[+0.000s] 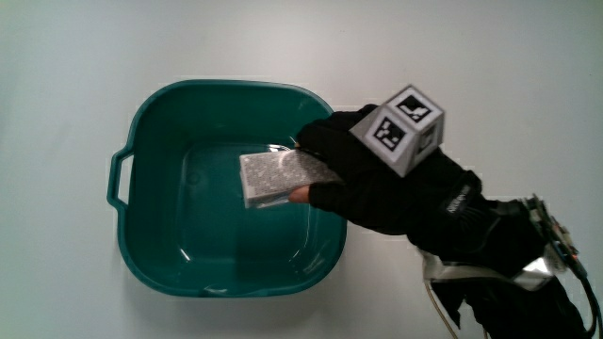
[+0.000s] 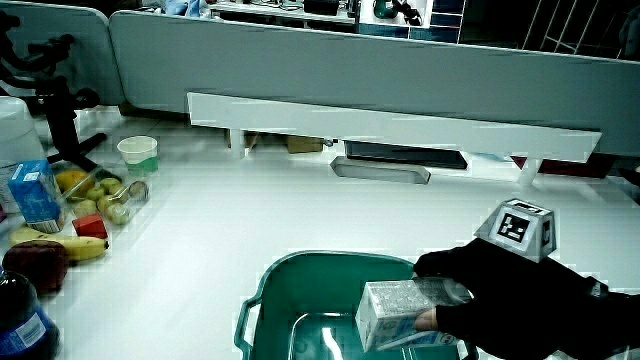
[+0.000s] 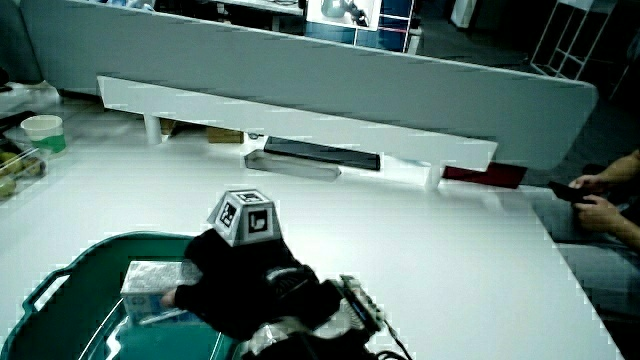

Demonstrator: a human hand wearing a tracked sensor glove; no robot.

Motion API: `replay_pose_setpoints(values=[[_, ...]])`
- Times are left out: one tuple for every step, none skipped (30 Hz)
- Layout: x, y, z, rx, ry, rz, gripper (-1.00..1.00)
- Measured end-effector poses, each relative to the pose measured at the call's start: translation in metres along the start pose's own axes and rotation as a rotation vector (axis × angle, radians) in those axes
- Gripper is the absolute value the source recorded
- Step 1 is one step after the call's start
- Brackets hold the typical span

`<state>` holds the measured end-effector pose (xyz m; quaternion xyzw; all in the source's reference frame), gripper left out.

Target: Pick milk from plate

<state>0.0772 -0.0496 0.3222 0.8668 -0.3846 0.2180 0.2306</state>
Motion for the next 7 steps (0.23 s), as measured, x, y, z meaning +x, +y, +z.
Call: replay_pose_setpoints(values=[[0.002,-0.003,0.002,0.009,0.001,0.004,1.0],[0.003,-0.006,0.004,0.018,0.001,0.008,1.0],[0.005,-0.009,0.006,0.028,0.002,0.012,1.0],[0.007,-0.013,0.008,0.037,0.002,0.017,1.0],[0.008,-0.016,0.01,0.041,-0.009,0.008,1.0],[0.01,-0.019,0.013,0.044,-0.021,0.0,1.0],[0.011,-0.022,0.016,0.048,-0.033,-0.009,1.0]])
